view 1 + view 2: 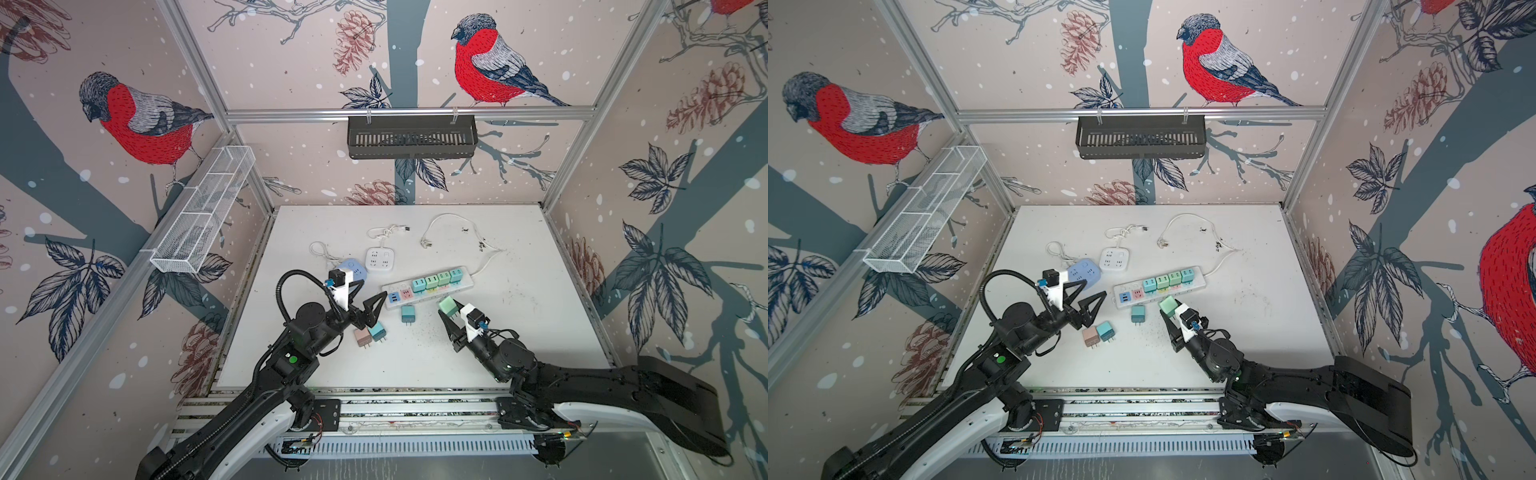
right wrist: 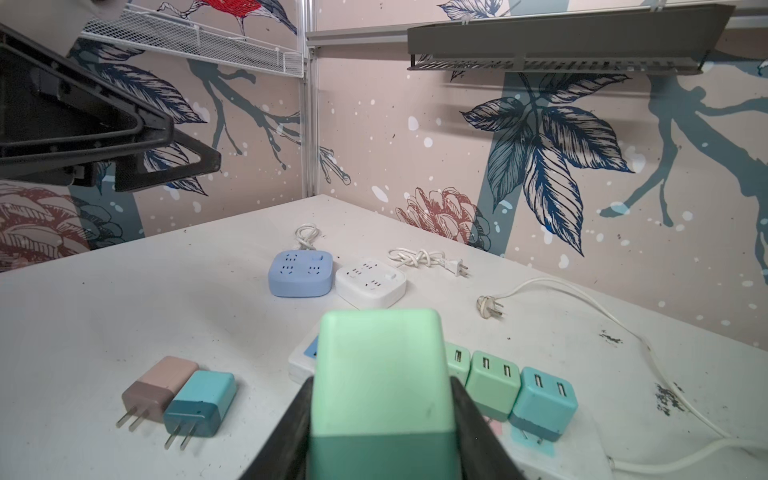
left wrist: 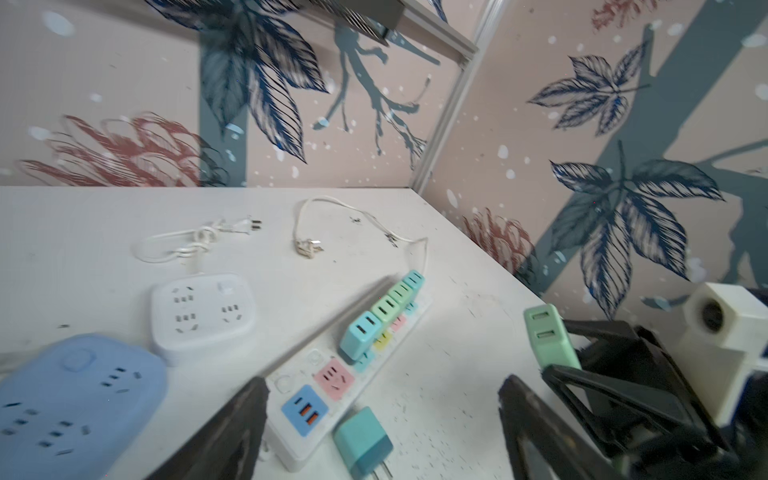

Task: Insert the plug
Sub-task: 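Bring the light-green plug toward the left gripper while left reaches to meet it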

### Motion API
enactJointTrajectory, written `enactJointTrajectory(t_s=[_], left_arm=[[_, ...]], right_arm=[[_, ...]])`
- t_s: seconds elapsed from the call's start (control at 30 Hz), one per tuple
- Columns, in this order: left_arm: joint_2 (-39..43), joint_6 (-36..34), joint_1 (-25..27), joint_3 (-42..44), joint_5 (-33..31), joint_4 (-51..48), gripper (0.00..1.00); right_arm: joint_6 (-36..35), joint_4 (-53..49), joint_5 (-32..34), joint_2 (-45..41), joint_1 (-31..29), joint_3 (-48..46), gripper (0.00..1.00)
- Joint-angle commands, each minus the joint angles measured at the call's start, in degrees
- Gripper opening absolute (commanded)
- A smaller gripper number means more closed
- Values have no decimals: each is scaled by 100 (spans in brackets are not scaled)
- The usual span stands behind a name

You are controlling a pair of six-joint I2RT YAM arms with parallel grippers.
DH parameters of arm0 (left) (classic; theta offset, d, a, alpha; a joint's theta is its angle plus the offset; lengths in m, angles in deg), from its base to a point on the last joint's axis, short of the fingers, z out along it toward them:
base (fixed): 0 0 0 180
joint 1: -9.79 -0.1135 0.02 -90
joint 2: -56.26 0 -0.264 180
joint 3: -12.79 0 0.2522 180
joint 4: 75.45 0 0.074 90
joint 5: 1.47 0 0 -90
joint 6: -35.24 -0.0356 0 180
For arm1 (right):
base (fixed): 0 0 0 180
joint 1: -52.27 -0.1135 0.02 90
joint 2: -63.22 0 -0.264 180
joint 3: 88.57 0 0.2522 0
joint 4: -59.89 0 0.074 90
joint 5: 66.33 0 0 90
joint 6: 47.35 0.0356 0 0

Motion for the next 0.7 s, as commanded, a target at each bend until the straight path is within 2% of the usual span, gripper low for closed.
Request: enactJointTrajectory(t_s=[0.0, 0.13, 0.23, 0.47, 0.67], left_arm=[[-421, -342, 468, -263, 402, 291, 86], [-1196, -577, 994, -590, 397, 353, 83], [-1587, -555, 1203, -702, 534, 648, 82], [-1988, -605, 1640, -1013, 607, 712, 81], [-2179, -604, 1761, -1132, 580, 574, 80]], right_arm=[[-370, 412, -218, -1, 7, -34, 20], [-537, 524, -325, 85, 22, -58, 19], [-606, 662, -370, 152, 21, -88, 18], [-801, 837, -513, 345, 21, -98, 17], [-947, 1045, -680, 405, 7, -137, 17]])
